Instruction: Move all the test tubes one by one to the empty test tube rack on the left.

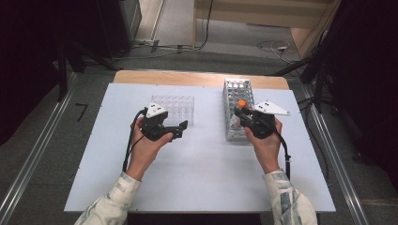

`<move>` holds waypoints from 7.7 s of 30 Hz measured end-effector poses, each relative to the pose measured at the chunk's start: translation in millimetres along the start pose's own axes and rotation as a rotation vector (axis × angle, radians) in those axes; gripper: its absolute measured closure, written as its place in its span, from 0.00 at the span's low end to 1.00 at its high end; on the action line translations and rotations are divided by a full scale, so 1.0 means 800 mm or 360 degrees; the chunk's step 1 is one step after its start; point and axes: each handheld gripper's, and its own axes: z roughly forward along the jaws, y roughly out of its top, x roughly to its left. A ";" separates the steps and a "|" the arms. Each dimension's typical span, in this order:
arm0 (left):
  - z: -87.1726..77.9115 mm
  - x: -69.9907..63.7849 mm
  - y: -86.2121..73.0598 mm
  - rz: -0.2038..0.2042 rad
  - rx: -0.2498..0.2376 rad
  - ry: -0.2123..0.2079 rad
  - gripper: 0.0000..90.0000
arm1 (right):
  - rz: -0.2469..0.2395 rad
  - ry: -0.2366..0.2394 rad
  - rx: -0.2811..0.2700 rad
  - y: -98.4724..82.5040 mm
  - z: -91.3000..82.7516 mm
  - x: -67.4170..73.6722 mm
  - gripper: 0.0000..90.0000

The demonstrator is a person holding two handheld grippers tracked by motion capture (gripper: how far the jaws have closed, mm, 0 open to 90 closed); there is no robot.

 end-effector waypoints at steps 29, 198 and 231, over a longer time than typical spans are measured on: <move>-0.005 0.002 0.001 0.0001 -0.0014 0.0000 0.19 | -0.0078 0.0179 0.0067 0.000 0.022 0.057 0.79; 0.001 0.007 0.022 -0.0103 -0.0107 -0.0034 0.19 | 0.0063 -0.0192 0.0148 -0.051 0.000 -0.026 0.57; 0.006 0.005 0.018 -0.0072 -0.0068 -0.0057 0.15 | 0.0050 -0.0183 0.0034 -0.012 -0.021 -0.030 0.79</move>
